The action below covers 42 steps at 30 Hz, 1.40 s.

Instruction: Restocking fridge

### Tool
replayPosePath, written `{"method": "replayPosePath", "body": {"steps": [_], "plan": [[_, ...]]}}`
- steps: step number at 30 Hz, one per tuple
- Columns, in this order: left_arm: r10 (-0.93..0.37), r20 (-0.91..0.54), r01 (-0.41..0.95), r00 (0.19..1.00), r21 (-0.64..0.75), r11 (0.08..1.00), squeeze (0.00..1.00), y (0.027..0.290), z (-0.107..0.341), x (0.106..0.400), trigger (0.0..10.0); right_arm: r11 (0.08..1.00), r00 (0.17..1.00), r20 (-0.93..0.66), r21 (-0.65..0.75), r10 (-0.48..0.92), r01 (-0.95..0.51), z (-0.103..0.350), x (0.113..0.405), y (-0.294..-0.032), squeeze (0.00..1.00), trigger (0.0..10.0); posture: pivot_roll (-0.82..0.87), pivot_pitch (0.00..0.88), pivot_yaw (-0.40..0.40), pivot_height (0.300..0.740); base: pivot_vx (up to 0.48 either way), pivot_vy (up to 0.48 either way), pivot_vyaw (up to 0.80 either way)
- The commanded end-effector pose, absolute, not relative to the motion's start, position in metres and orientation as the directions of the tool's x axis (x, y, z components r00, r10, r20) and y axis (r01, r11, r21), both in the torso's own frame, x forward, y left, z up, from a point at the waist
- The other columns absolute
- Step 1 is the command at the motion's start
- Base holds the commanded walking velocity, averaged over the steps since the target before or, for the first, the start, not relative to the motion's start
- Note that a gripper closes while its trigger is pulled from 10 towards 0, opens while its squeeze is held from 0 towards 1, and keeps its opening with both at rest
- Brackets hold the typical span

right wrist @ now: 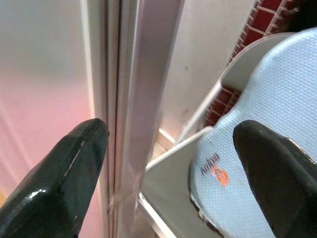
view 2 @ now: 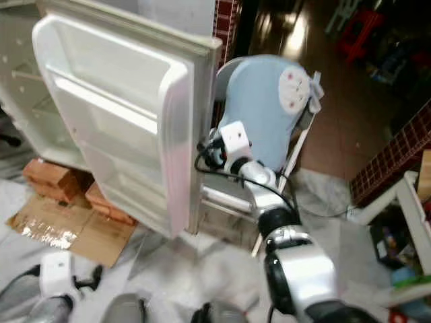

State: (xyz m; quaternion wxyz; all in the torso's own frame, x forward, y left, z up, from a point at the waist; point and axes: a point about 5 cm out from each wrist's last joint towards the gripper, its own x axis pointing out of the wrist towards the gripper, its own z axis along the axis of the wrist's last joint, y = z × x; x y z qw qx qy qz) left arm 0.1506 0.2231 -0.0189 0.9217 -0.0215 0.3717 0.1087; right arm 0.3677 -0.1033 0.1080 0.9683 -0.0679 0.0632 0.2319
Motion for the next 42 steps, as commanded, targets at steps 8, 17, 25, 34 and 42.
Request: {"method": "replayPosePath", "body": {"steps": [8,17,25,34,42], "plan": [[0.22,-0.674,-0.25,0.705,0.054,0.967,0.0,0.226,-0.016,0.154,10.0,0.942,0.937,-0.101,0.024,0.336,-0.335,0.134,0.383,-0.084,0.0,10.0,0.15,0.111,-0.121,0.74,0.0,0.0,0.12],[0.226,-0.677,-0.255,0.7,0.058,0.965,0.0,0.224,-0.018,0.154,10.0,0.869,0.885,-0.021,0.201,0.466,-0.453,0.165,0.377,-0.01,0.0,10.0,0.16,0.088,-0.126,0.74,0.0,0.0,0.05],[0.243,-0.657,-0.255,0.714,0.079,0.964,0.0,0.225,-0.018,0.159,10.0,0.783,0.804,0.025,0.209,0.594,-0.585,0.172,0.363,0.016,0.0,10.0,0.16,0.064,-0.133,0.74,0.0,0.0,0.0],[0.253,-0.612,-0.282,0.749,0.052,0.958,0.0,0.228,-0.014,0.169,10.0,0.776,0.775,-0.052,0.002,0.63,-0.631,0.131,0.351,-0.046,0.0,10.0,0.15,0.034,-0.14,0.74,0.0,0.0,0.0],[0.251,-0.621,-0.282,0.743,0.051,0.958,0.0,0.227,-0.02,0.165,10.0,0.926,0.911,-0.279,-0.137,0.305,-0.352,0.069,0.325,-0.156,0.0,10.0,0.12,0.021,-0.133,0.74,0.0,0.0,0.0]]}}
